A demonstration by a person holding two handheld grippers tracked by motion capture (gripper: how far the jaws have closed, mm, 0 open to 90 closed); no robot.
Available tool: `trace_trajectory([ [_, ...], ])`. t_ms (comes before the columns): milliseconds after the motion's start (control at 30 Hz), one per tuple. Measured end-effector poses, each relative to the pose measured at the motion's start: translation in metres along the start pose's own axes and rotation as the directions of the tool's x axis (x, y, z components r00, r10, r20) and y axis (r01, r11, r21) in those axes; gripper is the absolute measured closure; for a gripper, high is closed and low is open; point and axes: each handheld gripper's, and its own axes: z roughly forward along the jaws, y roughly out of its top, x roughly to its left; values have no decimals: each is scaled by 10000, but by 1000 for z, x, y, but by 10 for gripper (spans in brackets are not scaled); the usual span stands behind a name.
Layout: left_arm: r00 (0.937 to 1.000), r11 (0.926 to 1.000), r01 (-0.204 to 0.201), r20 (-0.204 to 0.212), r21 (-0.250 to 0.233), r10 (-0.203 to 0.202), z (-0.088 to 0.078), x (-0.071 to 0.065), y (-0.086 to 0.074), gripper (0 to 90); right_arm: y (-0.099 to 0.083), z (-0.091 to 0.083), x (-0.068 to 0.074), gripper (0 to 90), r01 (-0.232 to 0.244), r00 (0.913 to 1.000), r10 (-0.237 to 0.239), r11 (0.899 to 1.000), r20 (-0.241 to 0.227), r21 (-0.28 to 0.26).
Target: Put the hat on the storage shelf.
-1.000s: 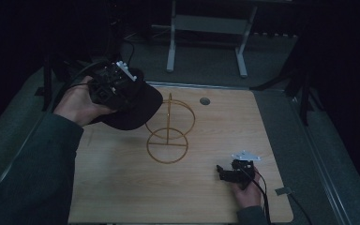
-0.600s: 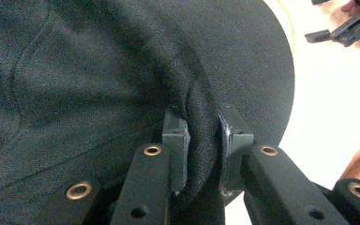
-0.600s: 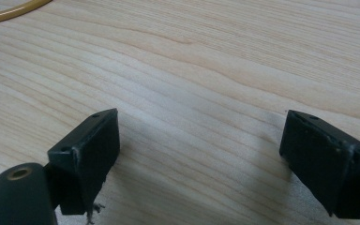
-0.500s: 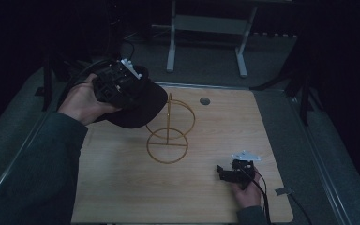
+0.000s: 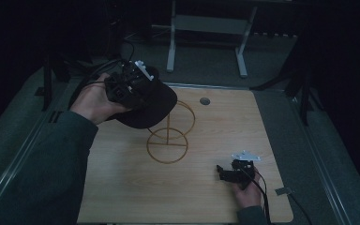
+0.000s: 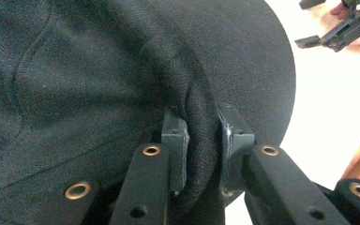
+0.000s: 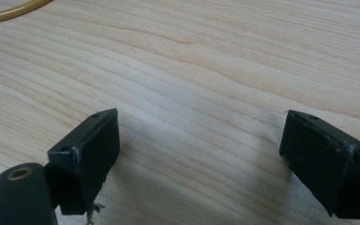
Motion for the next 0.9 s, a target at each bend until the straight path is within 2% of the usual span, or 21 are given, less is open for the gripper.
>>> trace_trajectory([
  [333, 9990, 9991, -435, 83, -16, 435, 2, -10, 11, 750, 0, 0, 0, 123, -5, 10000, 5, 10000, 1, -1],
  [833, 9967, 9969, -787, 185, -35, 788, 6, -25, 25, 749, 0, 0, 0, 123, -9, 10000, 9, 10000, 1, -1],
  [900, 9952, 9954, -958, 185, -7, 958, 7, -27, 28, 749, 0, 0, 0, 123, -8, 10000, 8, 10000, 3, -1],
])
